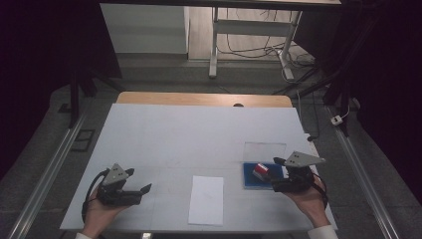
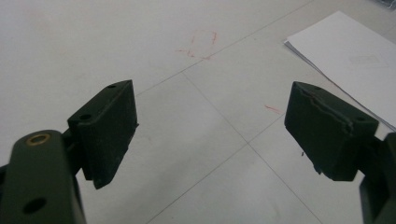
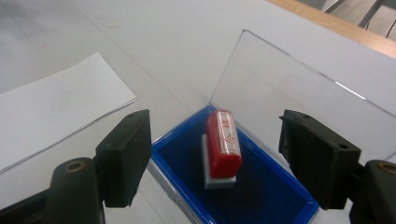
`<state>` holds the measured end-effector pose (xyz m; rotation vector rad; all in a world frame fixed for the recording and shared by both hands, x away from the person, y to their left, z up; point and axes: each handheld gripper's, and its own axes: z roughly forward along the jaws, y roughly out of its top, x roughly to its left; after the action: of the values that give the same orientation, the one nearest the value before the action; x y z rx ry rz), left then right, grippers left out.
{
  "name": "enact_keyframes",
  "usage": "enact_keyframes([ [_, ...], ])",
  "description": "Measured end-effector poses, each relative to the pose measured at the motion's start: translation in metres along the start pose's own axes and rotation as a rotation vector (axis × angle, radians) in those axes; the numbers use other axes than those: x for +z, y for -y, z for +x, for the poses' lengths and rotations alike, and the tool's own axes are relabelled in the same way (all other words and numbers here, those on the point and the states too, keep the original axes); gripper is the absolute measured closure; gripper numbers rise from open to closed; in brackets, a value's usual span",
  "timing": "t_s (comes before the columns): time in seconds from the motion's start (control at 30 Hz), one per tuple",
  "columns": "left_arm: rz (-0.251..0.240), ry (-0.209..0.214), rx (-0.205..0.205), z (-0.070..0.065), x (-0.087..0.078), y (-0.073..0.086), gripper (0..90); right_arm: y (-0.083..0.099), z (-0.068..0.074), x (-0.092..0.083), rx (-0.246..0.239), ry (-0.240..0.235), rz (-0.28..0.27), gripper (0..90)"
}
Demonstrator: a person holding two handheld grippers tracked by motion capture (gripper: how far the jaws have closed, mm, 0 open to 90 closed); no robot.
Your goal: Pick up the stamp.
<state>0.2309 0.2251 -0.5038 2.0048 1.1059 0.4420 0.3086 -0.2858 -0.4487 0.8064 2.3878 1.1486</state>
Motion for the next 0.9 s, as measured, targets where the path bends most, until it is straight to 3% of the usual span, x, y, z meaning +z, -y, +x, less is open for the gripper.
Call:
enact_keyframes([
  [0.23,0.015,0.002,0.005,-0.001,0.003,0.001,17.0,-0.015,-0.008,0.021,0.022,-0.001,0.107,25.5],
  [0.63,0.025,0.0,0.009,-0.001,0.005,0.002,16.7,-0.009,-0.011,0.032,0.016,-0.011,0.14,30.1],
  [0.83,0.025,0.002,0.007,-0.001,0.004,0.002,16.7,-0.005,-0.012,0.041,0.003,-0.013,0.164,38.7],
  [0.9,0.026,-0.002,0.007,0.0,0.004,0.003,16.6,-0.003,-0.012,0.042,0.002,-0.014,0.175,47.1],
])
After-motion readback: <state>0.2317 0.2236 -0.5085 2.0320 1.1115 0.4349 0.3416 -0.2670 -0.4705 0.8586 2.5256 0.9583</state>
